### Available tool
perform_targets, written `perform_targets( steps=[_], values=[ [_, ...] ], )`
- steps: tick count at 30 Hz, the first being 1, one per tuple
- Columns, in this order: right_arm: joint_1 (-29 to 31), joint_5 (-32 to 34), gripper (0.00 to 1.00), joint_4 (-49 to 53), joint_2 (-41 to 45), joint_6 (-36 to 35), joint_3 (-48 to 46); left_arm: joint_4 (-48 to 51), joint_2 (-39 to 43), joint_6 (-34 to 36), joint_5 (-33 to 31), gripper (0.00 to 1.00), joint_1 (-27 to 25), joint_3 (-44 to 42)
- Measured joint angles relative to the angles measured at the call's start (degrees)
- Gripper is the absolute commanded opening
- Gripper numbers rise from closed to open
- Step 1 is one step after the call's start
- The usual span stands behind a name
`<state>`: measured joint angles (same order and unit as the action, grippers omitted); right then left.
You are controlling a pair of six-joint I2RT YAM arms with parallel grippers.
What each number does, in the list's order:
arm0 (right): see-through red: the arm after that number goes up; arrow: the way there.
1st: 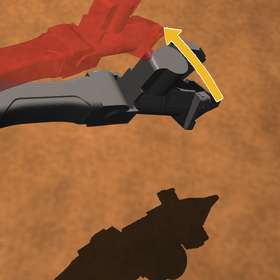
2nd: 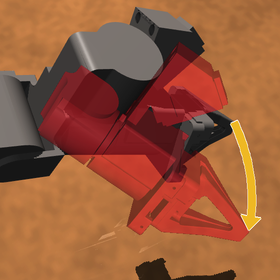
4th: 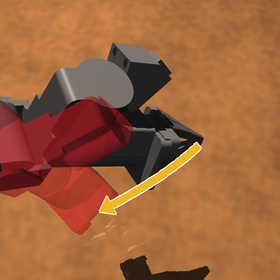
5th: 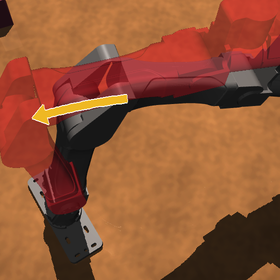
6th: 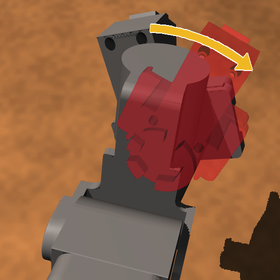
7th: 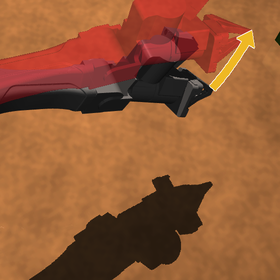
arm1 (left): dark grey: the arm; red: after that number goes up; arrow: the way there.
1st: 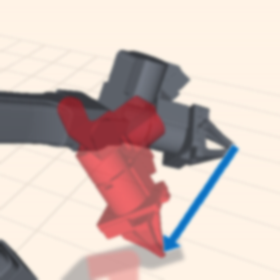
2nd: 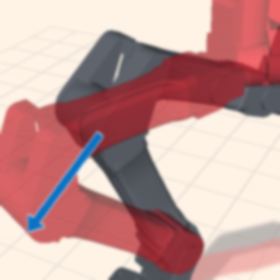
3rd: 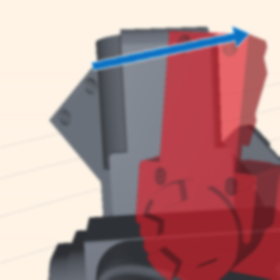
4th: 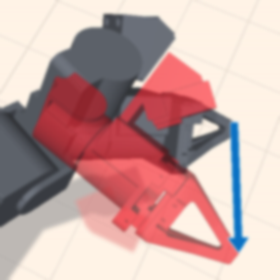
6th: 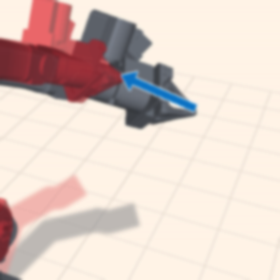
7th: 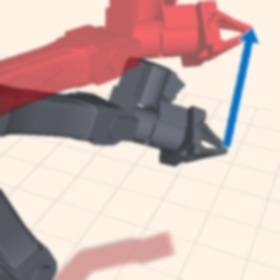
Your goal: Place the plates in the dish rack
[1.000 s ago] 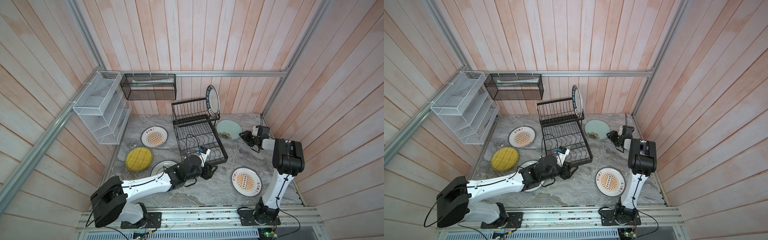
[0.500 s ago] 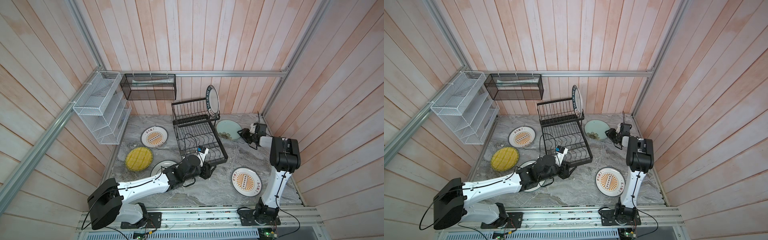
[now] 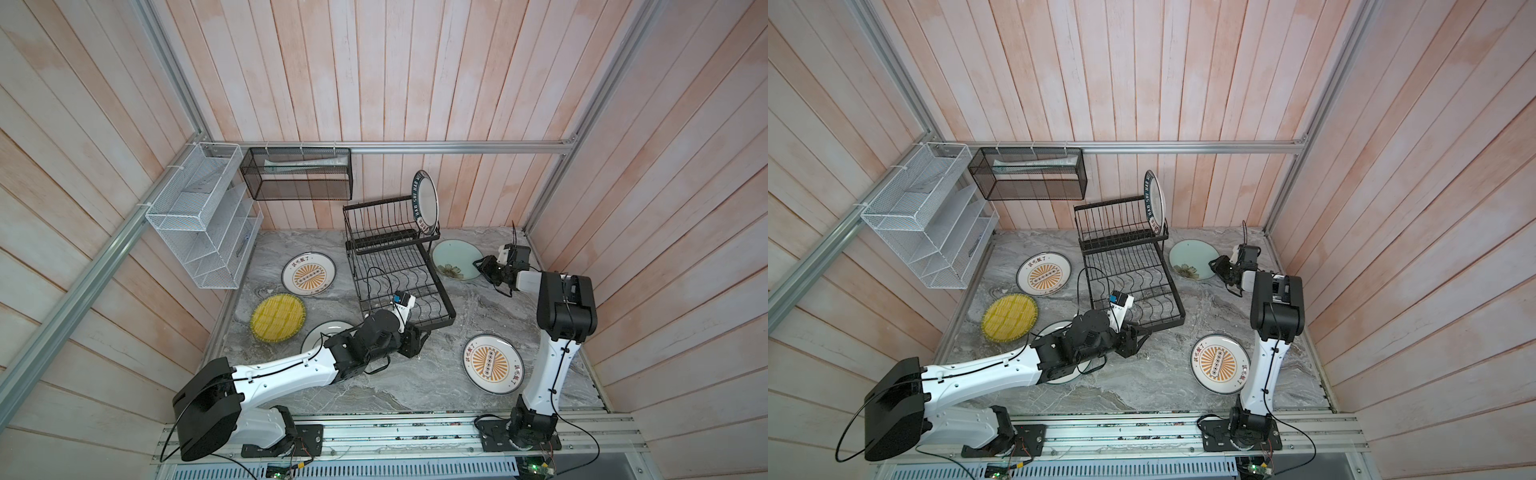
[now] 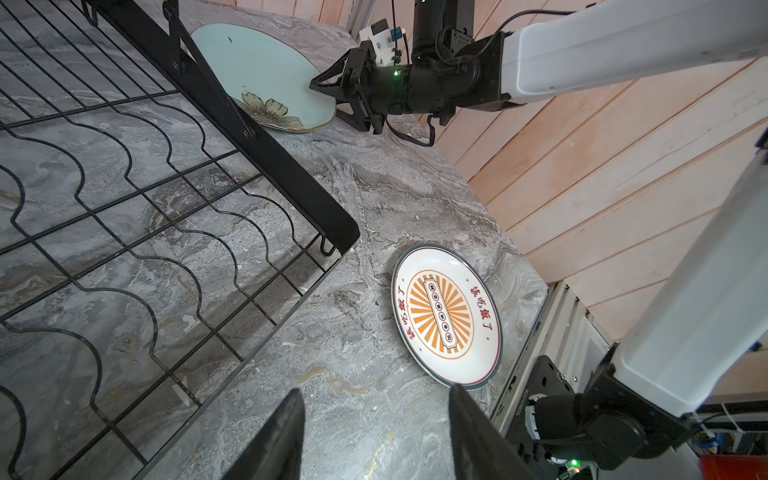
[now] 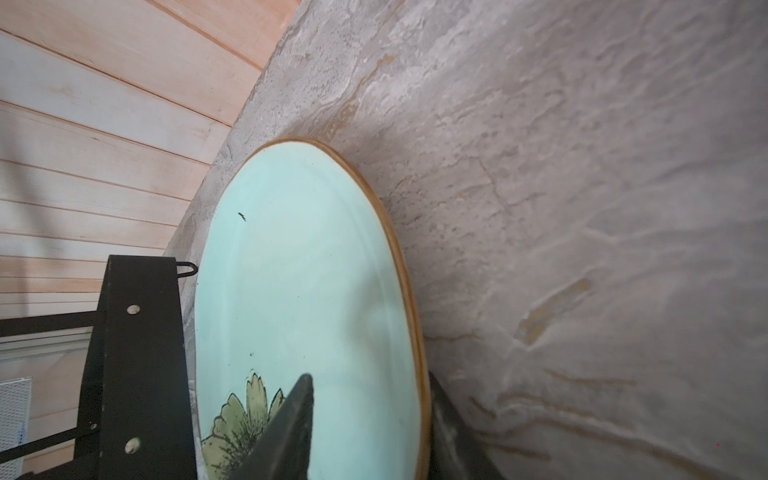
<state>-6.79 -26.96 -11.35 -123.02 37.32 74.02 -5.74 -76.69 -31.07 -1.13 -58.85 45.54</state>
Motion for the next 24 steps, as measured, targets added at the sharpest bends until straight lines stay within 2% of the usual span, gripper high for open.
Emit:
perform_targets(
  steps=[24],
  values=[
    [0.00,-0.37,0.18,-0.39,-0.90,0.61,-0.02,0.39,1.38,-0.02,-0.83,0.56,0.00,-1.01]
  ],
)
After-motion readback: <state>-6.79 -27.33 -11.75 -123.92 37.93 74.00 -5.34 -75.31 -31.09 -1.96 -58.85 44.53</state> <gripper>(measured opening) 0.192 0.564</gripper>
